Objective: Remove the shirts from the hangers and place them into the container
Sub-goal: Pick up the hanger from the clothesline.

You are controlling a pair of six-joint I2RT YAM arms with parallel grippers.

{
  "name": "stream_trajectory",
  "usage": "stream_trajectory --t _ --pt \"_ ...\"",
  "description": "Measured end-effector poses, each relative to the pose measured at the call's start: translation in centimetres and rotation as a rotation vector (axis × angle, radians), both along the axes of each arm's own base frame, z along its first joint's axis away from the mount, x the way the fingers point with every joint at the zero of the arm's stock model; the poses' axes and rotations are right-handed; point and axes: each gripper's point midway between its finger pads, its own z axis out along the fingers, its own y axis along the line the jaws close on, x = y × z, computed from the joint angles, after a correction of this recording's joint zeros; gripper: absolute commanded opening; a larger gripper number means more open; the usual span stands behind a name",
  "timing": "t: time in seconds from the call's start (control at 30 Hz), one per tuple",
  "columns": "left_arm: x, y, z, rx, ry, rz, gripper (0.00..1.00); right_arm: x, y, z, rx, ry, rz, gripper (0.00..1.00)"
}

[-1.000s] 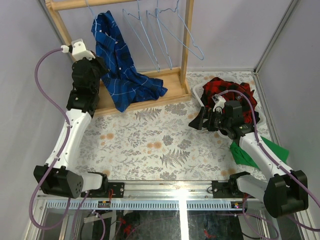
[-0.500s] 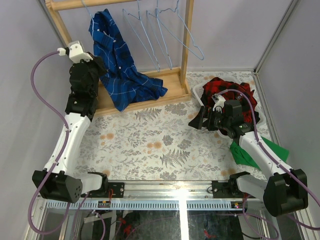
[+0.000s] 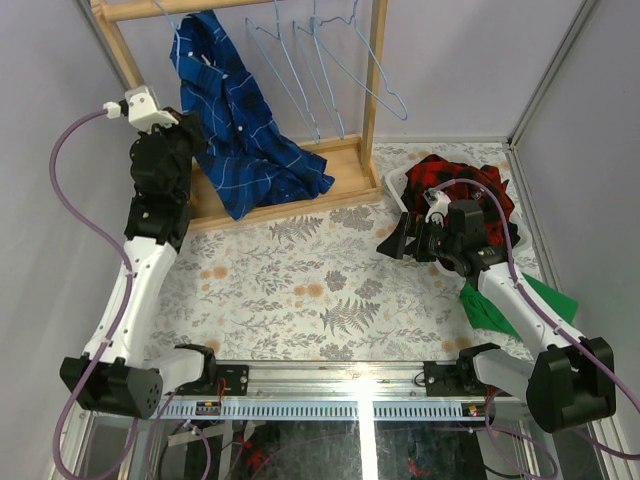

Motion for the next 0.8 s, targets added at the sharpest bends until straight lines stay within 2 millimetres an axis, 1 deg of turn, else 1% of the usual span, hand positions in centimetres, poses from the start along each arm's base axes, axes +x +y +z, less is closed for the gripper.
stream_trajectory --t 0.07,0.27,0.37,0.47,0.63,0.73,0.8 --pt "-0.8 -0.1 0.0 -0.008 -0.010 -0.012 0.00 0.0 0.0 0.0 0.000 0.001 0.000 0.99" --pt "-5.7 -0.9 -2.8 -0.044 -0.021 -0.086 0.00 0.1 -0.1 -0.1 -0.007 -0.001 -0.005 0.99" --pt "-7.6 -1.5 -4.1 -0.047 -0.020 -0.128 0.00 0.1 -0.1 -0.2 -0.008 0.002 -0.004 1.00" --pt "-9.2 -1.8 -5.0 -0.044 -0.016 -0.156 0.00 0.2 -0.1 -0.3 -0.008 0.000 -0.004 1.00" --pt "-11.8 -2.4 -5.7 -0.044 -0.004 -0.206 0.00 0.7 0.1 0.5 0.008 -0.048 0.000 0.99" --pt "-13.6 -3.3 -5.8 -0.050 -0.003 -0.266 0.00 0.6 0.2 0.8 0.018 -0.089 0.008 0.98" --pt "-14.2 -3.8 -6.0 -0.046 0.008 -0.301 0.00 0.3 0.1 1.2 0.022 -0.122 0.015 0.98"
